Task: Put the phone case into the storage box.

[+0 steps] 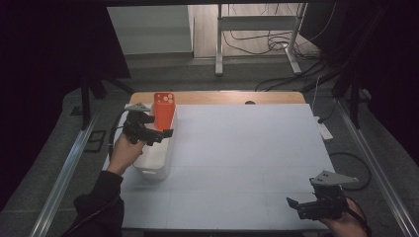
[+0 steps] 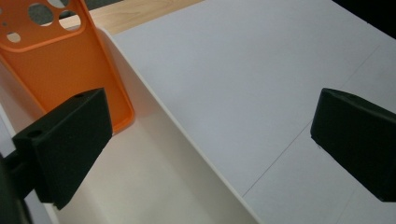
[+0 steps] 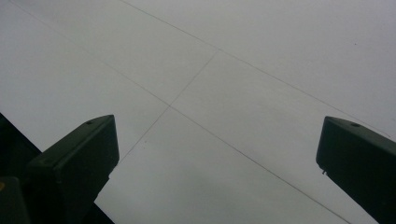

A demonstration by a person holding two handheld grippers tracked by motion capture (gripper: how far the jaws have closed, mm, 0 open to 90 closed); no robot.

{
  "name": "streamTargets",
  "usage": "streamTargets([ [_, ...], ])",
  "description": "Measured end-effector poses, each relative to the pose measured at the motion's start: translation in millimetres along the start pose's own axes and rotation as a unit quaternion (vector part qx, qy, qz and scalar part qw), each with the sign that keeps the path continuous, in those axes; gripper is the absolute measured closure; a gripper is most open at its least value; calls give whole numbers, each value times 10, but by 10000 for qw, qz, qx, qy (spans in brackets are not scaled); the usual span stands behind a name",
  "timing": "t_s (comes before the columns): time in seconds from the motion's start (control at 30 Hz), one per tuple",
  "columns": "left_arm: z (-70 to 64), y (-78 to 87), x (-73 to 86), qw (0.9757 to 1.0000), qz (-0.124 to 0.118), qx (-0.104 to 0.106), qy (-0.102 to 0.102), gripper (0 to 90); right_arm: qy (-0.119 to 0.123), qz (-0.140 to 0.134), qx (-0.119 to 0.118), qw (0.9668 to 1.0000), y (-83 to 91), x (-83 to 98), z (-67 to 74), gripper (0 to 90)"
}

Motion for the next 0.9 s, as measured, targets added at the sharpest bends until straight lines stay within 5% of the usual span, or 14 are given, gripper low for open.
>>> streamTargets([
  [0.9, -348, 46, 222, 9997, -85, 168, -167, 0, 30, -6, 8, 10000, 3, 1, 4, 0],
])
Point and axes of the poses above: each handheld gripper's, and its own axes: y roughly backward along the jaws, x roughly out of its underside, z roughly to its left, the point moved 9 cm from there along -y, roughly forward along the jaws, and after that the axes turned 5 degrees about z, right-handed, at the moved point
